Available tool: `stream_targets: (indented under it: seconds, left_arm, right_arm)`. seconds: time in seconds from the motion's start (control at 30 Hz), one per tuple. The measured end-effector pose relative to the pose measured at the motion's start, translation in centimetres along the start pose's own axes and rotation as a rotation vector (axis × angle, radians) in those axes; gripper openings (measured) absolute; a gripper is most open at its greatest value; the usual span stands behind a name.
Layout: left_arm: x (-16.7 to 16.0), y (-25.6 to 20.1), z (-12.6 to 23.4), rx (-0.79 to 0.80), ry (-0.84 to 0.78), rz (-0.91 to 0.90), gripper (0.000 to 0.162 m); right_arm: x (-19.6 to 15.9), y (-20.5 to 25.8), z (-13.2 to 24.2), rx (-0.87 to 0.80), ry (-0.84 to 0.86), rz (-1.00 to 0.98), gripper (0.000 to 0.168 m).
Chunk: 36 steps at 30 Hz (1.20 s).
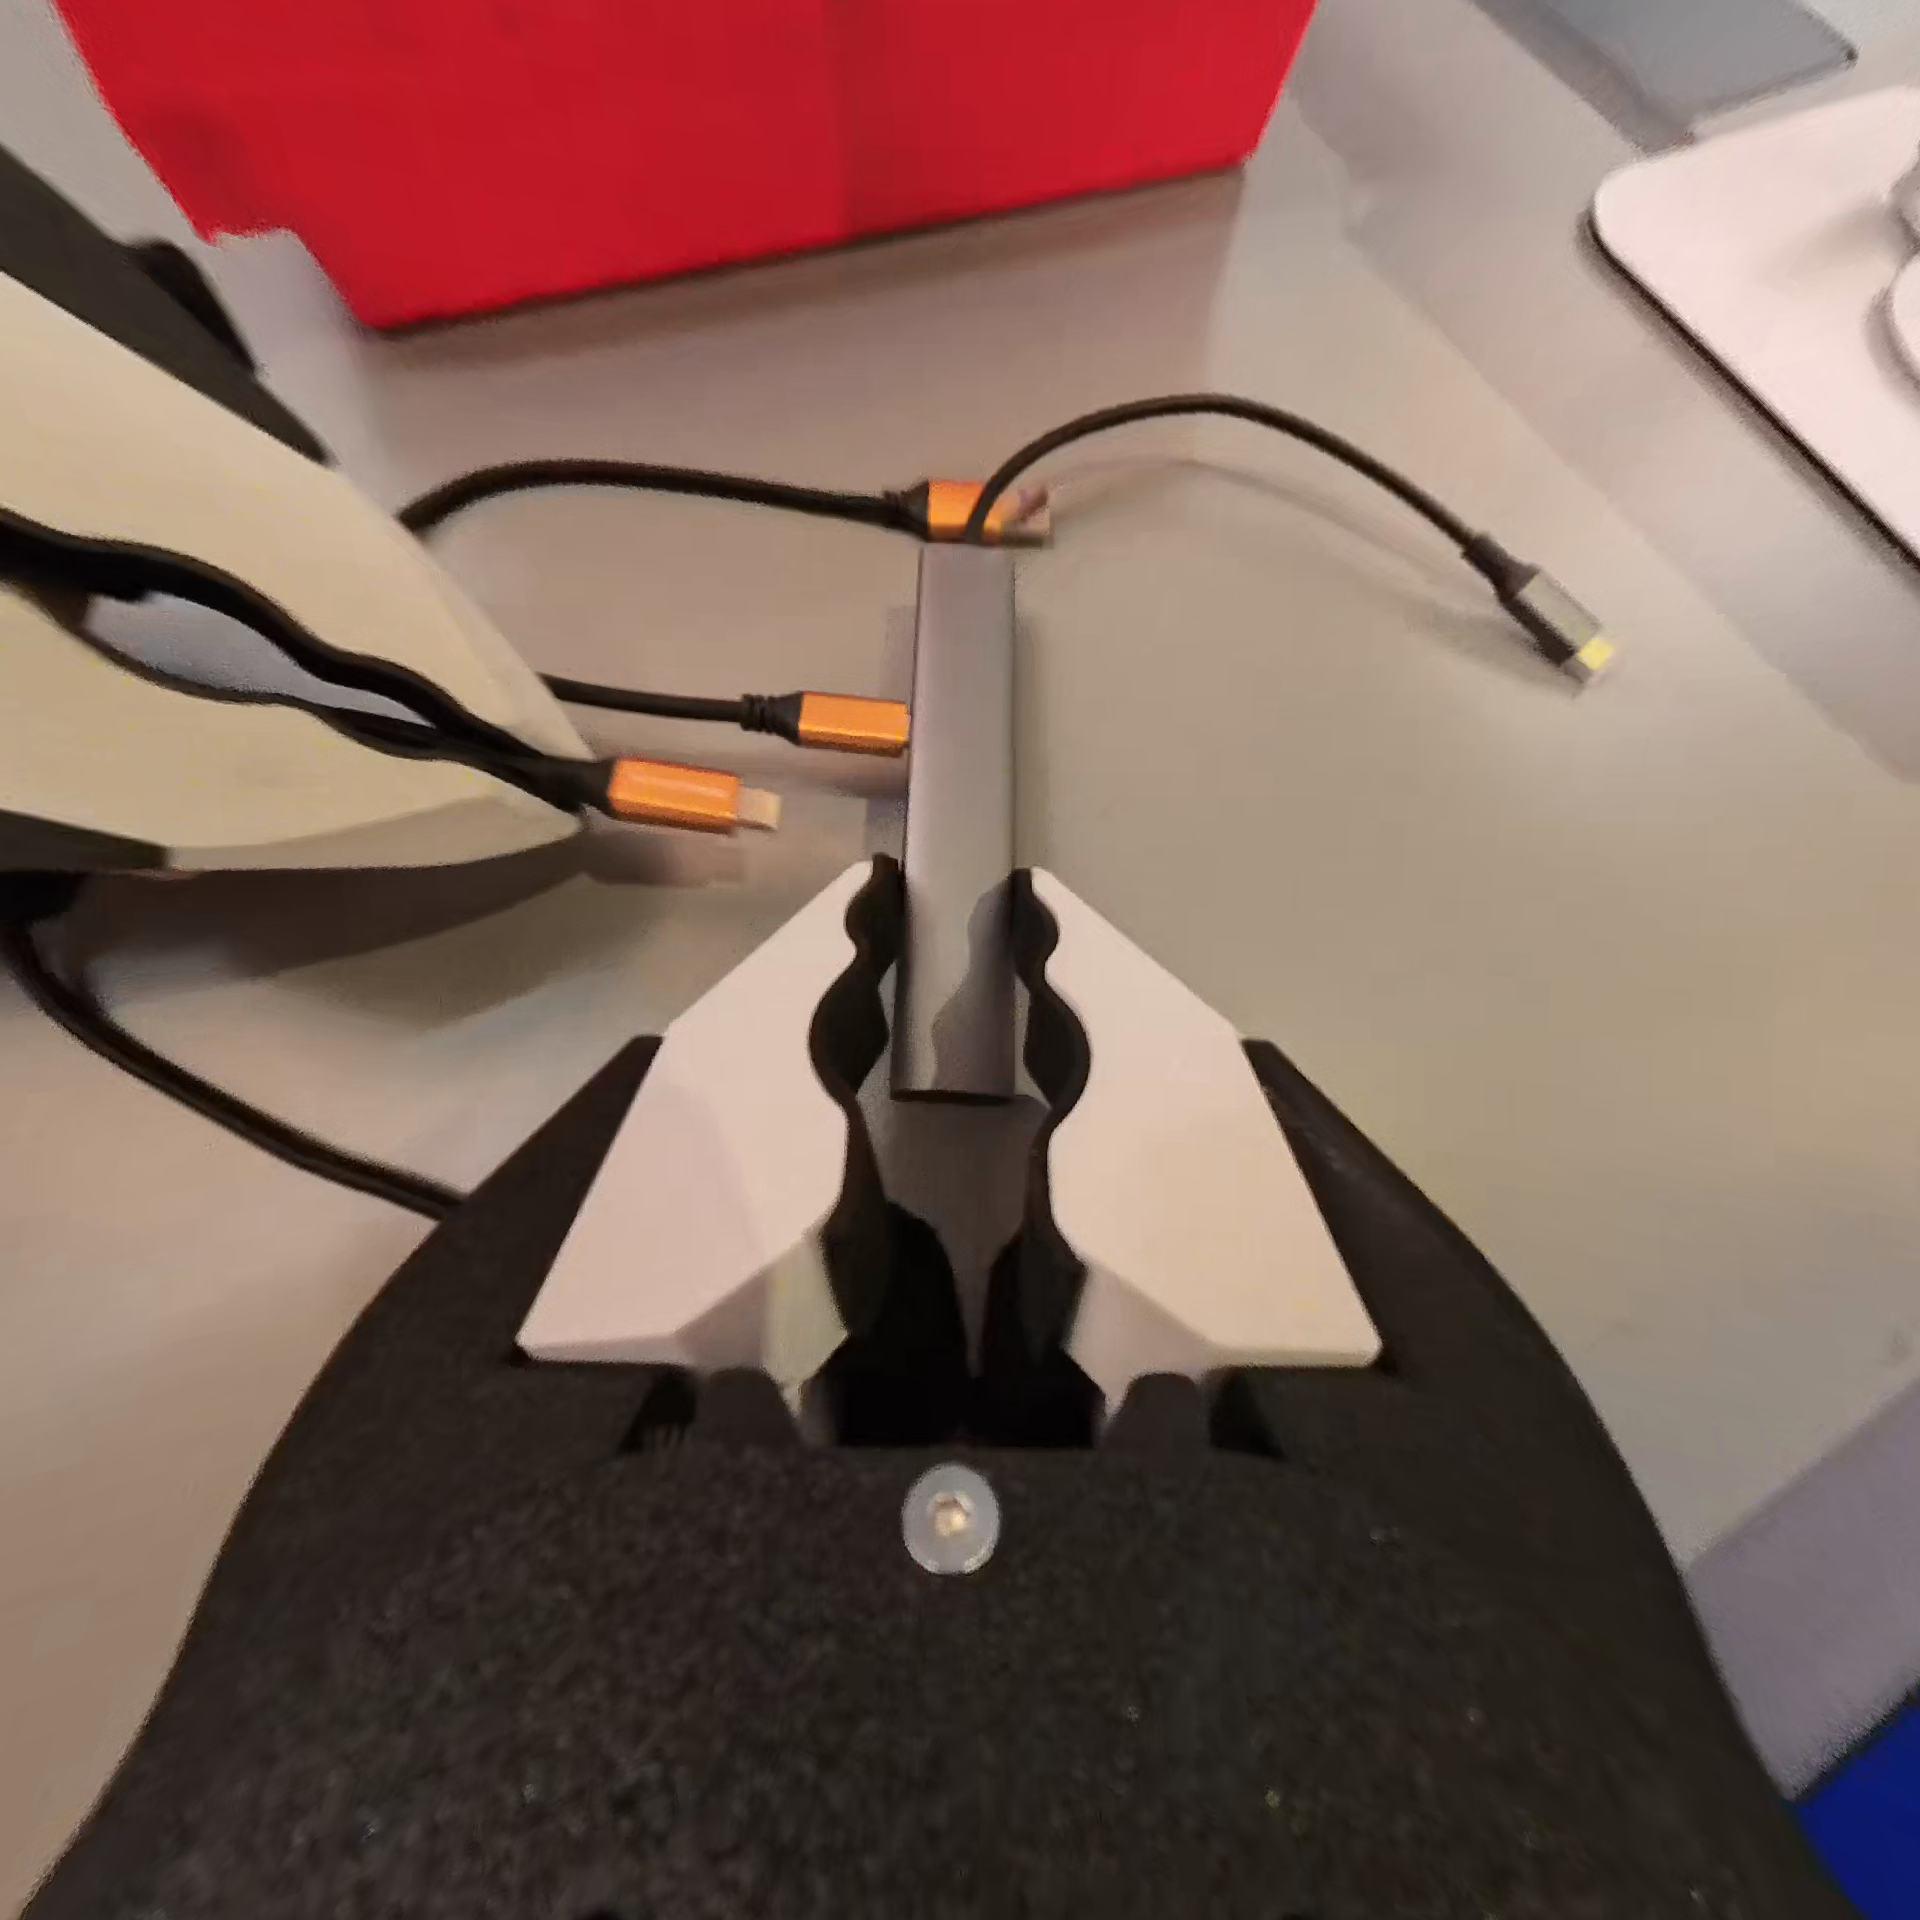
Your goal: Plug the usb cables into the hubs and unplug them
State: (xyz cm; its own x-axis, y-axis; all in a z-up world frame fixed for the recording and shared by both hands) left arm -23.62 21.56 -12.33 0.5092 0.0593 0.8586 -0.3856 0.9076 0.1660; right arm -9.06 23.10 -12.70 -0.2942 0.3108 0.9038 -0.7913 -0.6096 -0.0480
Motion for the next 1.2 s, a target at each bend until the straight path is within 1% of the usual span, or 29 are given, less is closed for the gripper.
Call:
stream_targets:
  seconds: [0.03, 0.13, 0.23, 0.33, 0.53, 0.87, 1.03, 1.2]
  left_arm:
    - [0.1, 0.0, -0.1, 0.001, 0.004, -0.002, 0.003]
    - [0.3, 0.2, -0.2, 0.008, -0.004, 0.012, 0.003]
    - [0.3, 0.4, -0.3, 0.002, -0.008, 0.043, 0.003]
    - [0.1, 0.4, -0.5, 0.006, 0.013, 0.032, 0.003]
    - [0.0, 0.4, -0.5, 0.024, 0.028, -0.010, 0.003]
    - [-0.3, 0.3, -0.7, 0.008, 0.026, 0.007, 0.003]
    - [-0.3, 0.1, -0.9, -0.003, 0.033, 0.005, 0.003]
    - [-0.2, 0.2, -0.8, 0.013, 0.007, 0.030, 0.003]
  right_arm:
    - [0.3, 0.3, 0.1, 0.007, -0.014, 0.007, 0.019]
    - [0.4, 0.9, 0.2, 0.005, -0.015, 0.044, 0.019]
    - [0.4, 1.6, -0.1, 0.033, -0.016, 0.037, 0.019]
    - [0.2, 1.8, -0.2, 0.027, -0.003, 0.060, 0.019]
    - [0.3, 1.6, -0.1, 0.043, -0.007, 0.018, 0.019]
    - [0.2, 1.4, -0.1, 0.044, -0.005, 0.002, 0.019]
    - [0.2, 1.3, -0.1, 0.054, -0.012, -0.034, 0.019]
    - [0.2, 1.3, 0.0, 0.073, -0.019, -0.069, 0.019]
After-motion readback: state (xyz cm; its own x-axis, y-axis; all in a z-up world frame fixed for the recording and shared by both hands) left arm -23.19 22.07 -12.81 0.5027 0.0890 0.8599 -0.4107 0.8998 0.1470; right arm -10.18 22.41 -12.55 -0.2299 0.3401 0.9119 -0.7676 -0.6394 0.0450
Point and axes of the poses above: each gripper's, where its closed fingertips meet, z back along the fingers, x out of its top, y = z × x across the jaws, the point moved 8 cm from there along z, back along the fingers, and after that the axes turned 13 degrees about -y, right-handed, at the moved point
